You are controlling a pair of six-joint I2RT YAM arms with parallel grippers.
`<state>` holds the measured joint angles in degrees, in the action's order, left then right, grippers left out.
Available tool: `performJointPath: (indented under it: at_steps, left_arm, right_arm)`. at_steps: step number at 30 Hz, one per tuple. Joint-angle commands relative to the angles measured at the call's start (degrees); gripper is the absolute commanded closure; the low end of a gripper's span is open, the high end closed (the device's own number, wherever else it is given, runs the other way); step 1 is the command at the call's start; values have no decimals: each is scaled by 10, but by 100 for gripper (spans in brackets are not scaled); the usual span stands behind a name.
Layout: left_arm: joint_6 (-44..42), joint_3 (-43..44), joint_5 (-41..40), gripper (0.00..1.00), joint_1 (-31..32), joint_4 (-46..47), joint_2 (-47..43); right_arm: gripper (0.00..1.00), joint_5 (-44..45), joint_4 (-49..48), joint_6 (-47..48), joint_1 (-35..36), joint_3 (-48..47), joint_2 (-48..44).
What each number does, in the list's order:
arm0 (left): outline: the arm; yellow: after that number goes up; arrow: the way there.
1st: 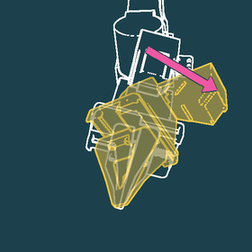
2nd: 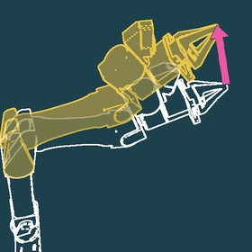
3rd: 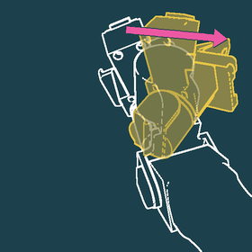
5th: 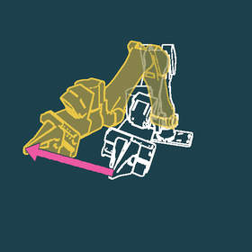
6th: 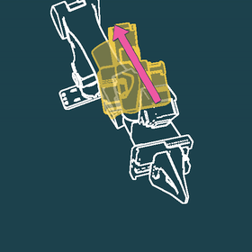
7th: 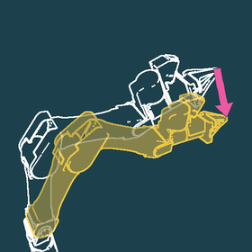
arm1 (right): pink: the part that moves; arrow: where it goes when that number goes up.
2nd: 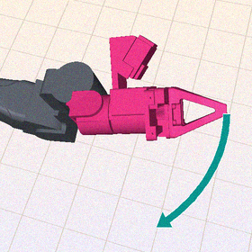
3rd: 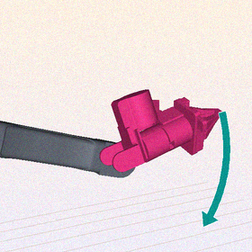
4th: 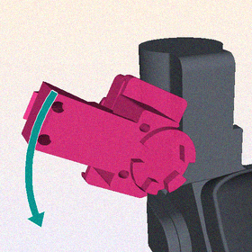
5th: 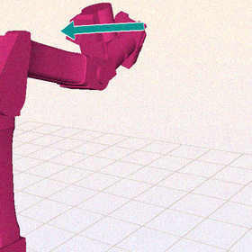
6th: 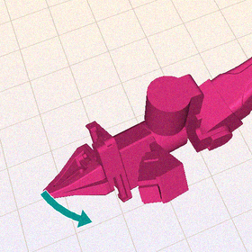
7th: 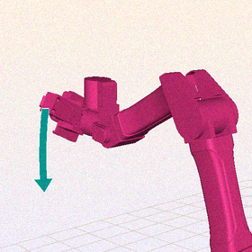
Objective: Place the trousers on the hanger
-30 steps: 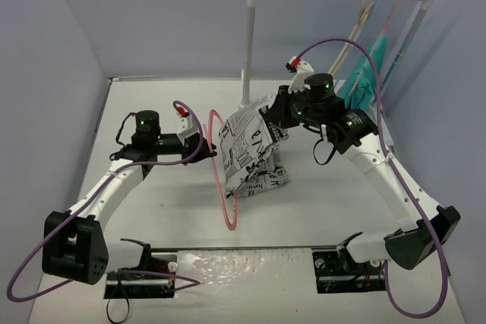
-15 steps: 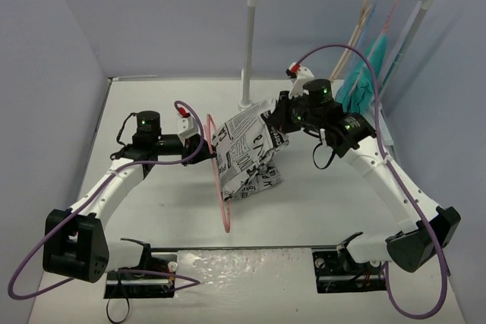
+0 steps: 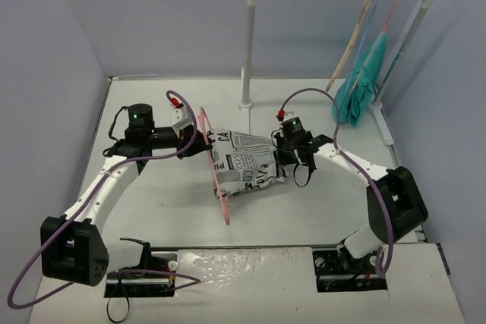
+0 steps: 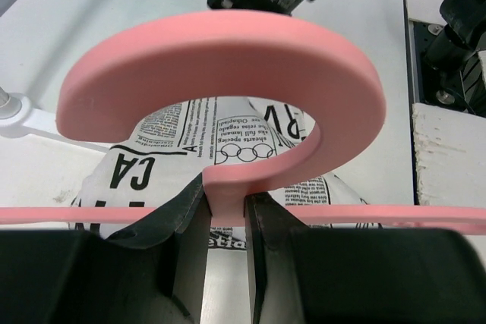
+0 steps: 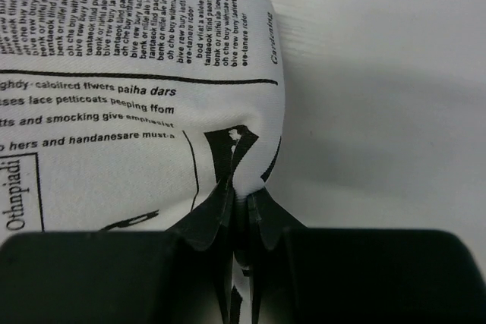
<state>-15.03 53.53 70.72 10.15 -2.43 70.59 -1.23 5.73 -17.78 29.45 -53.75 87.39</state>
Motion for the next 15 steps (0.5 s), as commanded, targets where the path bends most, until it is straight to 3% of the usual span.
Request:
performJointPath:
  at_steps: [1,3,5,10,11,13,15]
  left_arm:
    - [28,88,8,100,2,50,-47]
    - [54,112,-1,100,9,58,-48]
    - [83,134,-19,100,23,76,-46]
    - [133,217,-90,100,56,75,-40]
    - [137,221,-102,100,62,71,-36]
    - [153,260,-139,100,74,63,-26]
    - [174,309,-167,100,80,47,-13]
  right_arm:
    - [100,10,-104,11,-1,-8,41]
    - [97,-11,-116,13,2,-14,51]
    - [88,-29,-125,13,6,-20,61]
    - [50,-65,-124,14,24,-54,40]
    - [49,-70,-119,14,24,-61,38]
    - [34,-77,-102,15,26,-87,6]
    - [31,-79,-72,21,28,-115,-17]
